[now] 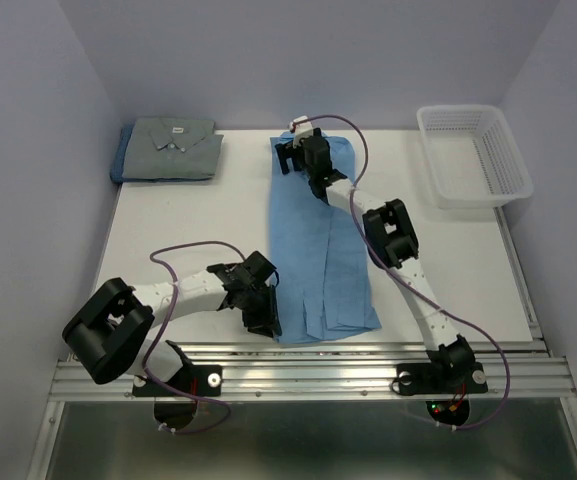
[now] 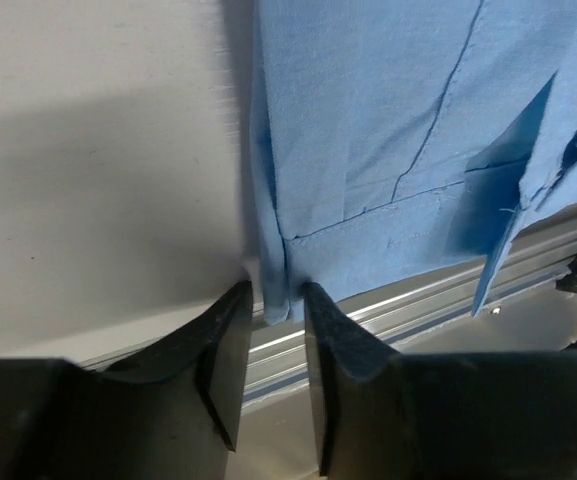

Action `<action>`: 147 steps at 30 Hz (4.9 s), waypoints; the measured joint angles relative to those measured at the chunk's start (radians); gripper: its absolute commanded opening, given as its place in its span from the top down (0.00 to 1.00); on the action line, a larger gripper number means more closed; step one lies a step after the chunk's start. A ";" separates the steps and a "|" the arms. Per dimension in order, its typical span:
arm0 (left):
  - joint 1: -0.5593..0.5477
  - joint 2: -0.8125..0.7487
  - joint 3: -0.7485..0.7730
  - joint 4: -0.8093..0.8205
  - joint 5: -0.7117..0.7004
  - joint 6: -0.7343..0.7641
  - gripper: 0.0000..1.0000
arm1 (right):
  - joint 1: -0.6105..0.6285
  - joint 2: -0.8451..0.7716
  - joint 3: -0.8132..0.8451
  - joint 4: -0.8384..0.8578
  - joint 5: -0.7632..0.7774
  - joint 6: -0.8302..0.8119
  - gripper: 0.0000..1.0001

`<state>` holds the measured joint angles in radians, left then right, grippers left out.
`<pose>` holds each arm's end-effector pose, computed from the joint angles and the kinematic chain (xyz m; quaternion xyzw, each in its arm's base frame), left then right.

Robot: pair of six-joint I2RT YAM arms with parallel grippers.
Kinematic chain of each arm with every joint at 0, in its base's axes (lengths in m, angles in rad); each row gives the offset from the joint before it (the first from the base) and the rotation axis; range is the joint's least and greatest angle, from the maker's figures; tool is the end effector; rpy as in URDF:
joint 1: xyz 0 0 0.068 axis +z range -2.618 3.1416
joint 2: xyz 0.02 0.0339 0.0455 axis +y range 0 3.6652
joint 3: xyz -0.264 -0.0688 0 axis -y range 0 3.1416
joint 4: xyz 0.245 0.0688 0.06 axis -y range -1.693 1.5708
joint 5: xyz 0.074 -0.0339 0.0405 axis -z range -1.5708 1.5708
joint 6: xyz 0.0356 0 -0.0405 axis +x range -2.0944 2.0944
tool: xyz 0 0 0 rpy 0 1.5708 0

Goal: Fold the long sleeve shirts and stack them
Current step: Fold the shirt

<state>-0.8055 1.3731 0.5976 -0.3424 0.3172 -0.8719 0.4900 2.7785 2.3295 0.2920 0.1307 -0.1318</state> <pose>0.1529 -0.1752 0.1467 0.0035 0.9629 -0.2678 0.0337 0.5506 0.2884 0.1379 -0.1917 0.7354 0.0666 0.6466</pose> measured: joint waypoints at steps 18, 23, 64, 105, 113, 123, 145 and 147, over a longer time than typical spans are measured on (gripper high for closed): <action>-0.004 -0.099 0.011 -0.021 -0.195 0.017 0.27 | 0.000 -1.393 -1.146 -0.326 0.087 0.483 0.00; -0.020 -0.077 -0.001 0.058 -0.161 0.004 0.28 | 0.000 -1.524 -1.475 -0.541 0.029 0.658 0.00; -0.233 0.112 -0.047 0.262 0.008 -0.243 0.75 | 0.000 -1.802 -1.894 -0.931 -0.178 0.969 0.76; 0.142 -0.176 0.271 0.183 -0.376 0.045 1.00 | 0.000 -1.459 -1.299 -0.648 0.014 0.789 0.99; 0.239 0.000 0.408 0.204 -0.386 0.160 1.00 | 0.000 -1.297 -1.150 -0.569 0.086 0.724 0.99; 0.327 0.231 0.549 0.188 -0.370 0.242 1.00 | -0.020 -1.100 -1.079 -0.549 0.111 0.711 0.99; 0.394 0.450 0.696 0.085 -0.352 0.294 0.01 | -0.050 -0.925 -0.957 -0.541 0.034 0.552 0.06; 0.396 0.417 0.660 0.090 -0.352 0.298 0.01 | -0.056 -0.965 -0.990 -0.536 0.010 0.510 0.06</action>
<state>-0.4095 1.7905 1.2572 -0.2520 -0.0345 -0.5743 0.4343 1.8133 1.3396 -0.2443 0.1410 0.3786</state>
